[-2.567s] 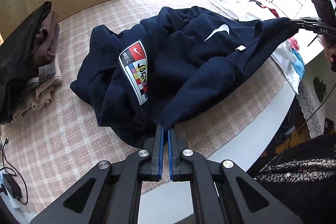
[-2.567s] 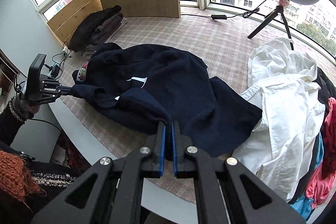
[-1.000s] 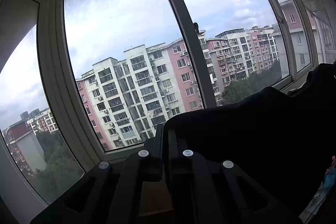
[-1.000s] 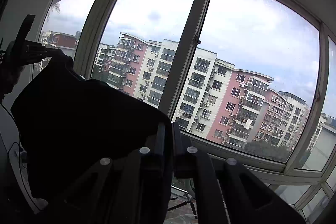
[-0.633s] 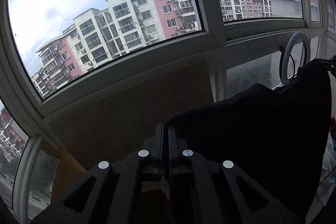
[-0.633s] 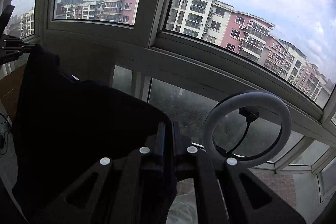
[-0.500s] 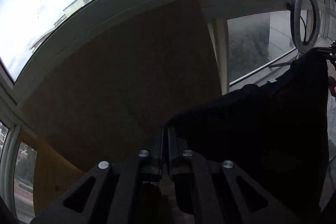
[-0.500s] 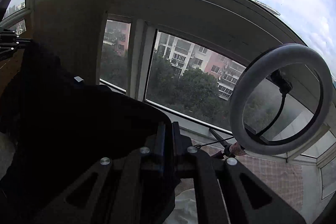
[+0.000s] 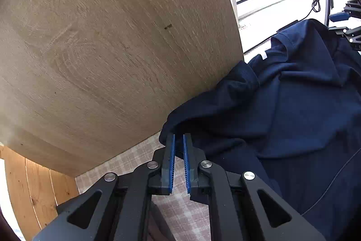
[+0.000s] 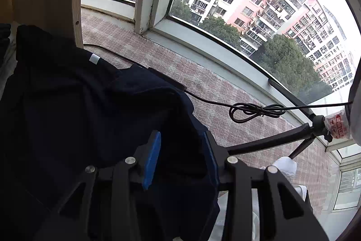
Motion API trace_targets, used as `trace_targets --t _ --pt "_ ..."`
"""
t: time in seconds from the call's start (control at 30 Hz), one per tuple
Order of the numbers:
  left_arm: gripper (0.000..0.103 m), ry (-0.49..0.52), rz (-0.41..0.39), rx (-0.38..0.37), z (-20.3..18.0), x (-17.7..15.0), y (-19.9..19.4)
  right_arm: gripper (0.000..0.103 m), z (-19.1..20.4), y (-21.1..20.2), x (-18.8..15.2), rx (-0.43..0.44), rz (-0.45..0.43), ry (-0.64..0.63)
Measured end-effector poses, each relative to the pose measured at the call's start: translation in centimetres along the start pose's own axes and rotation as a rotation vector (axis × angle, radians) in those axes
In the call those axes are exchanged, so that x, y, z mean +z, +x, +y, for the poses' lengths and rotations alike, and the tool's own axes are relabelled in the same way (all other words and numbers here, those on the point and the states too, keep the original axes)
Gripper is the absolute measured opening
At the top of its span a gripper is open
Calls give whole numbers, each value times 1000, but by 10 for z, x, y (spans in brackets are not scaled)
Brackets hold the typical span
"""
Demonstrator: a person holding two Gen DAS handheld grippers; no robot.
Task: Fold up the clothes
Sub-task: 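Lower the sweatshirt flat onto the rug with both grippers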
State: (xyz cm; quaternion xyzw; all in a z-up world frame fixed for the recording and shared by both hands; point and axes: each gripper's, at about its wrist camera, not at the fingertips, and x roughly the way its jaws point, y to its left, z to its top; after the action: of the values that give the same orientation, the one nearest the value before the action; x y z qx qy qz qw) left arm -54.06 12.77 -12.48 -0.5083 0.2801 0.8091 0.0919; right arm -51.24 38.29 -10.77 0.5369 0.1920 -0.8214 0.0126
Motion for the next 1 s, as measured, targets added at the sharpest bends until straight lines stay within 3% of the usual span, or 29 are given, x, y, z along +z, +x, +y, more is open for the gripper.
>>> trace_targets --t 0.07,0.17,0.27,0.33,0.4,0.43,0.47,0.53,0.63,0.7,0.73,0.83,0.93,1.0 --pt "22 20 -6 -72 -5 -19 -15 42 -10 -25 -11 31 -32 31" --pt "34 62 14 -186 -33 -48 -18 66 -24 -60 -40 144 -80 137" --pt "37 106 47 -225 -55 -75 -14 66 -23 -66 -82 222 -60 210" --pt "37 55 70 -210 -58 -81 -7 66 -17 -63 -106 244 -39 240" --pt "31 6 94 -195 -55 -79 9 66 -9 -56 -127 270 -14 269" --pt "3 -18 106 -187 -54 -79 18 66 -6 -53 -137 282 0 285" --pt "2 -40 128 -175 -48 -79 23 66 -2 -49 -146 289 14 298" --pt "2 -55 135 -99 -28 -84 15 66 3 -48 -164 291 40 311" --pt "5 -72 109 221 13 -93 -18 66 4 -67 -191 293 22 337" --pt "9 -119 67 320 37 -100 -54 66 2 -86 -210 313 -7 379" --pt "10 -141 30 313 47 -106 -77 66 2 -98 -221 334 -23 400" --pt "29 -195 -60 172 62 -134 -137 66 2 -134 -255 378 -67 445" --pt "31 -218 -123 37 64 -175 -182 66 8 -176 -292 396 -112 452" --pt "31 -225 -118 -32 57 -212 -197 66 14 -199 -316 396 -130 457"
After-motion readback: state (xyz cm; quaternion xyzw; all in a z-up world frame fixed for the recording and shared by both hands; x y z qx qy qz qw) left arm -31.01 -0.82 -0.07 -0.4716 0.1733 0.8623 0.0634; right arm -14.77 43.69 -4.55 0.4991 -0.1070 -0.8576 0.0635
